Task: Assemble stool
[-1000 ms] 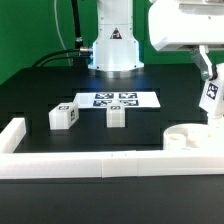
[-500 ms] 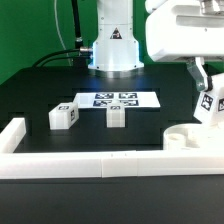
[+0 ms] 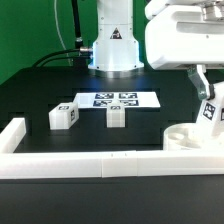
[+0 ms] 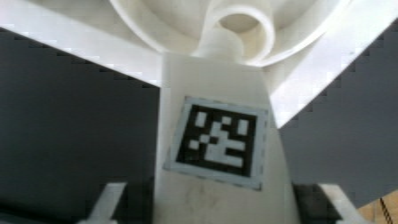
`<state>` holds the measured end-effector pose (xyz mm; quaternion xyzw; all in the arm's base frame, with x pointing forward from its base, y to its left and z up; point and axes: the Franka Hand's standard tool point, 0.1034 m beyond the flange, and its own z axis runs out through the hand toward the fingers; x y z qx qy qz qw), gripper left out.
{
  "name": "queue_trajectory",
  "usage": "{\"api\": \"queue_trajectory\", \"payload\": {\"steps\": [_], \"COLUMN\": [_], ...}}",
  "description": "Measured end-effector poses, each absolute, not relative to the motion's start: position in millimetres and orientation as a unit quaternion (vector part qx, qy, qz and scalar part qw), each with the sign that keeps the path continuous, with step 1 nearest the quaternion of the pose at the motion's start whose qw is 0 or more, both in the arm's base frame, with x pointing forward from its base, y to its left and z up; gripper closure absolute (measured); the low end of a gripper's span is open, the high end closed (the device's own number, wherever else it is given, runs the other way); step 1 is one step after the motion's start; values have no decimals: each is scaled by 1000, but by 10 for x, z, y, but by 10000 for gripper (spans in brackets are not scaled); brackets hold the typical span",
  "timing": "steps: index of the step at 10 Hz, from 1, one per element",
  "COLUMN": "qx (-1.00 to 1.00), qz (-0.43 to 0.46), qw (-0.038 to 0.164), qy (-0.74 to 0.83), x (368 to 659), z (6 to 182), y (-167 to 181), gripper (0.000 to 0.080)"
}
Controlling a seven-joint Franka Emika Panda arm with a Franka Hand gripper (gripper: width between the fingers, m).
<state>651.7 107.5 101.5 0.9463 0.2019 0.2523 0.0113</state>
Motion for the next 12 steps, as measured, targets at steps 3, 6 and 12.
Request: {"api": "queue_trajectory", "payload": {"steps": [3, 6, 12], "qx": [939, 939, 939], "qz": [275, 273, 274], "qw": [10, 8, 9], "qy": [206, 210, 209], "x": [6479, 6408, 6388], "z": [1019, 1052, 975], "y": [1159, 1194, 1166], "gripper": [474, 474, 474]}}
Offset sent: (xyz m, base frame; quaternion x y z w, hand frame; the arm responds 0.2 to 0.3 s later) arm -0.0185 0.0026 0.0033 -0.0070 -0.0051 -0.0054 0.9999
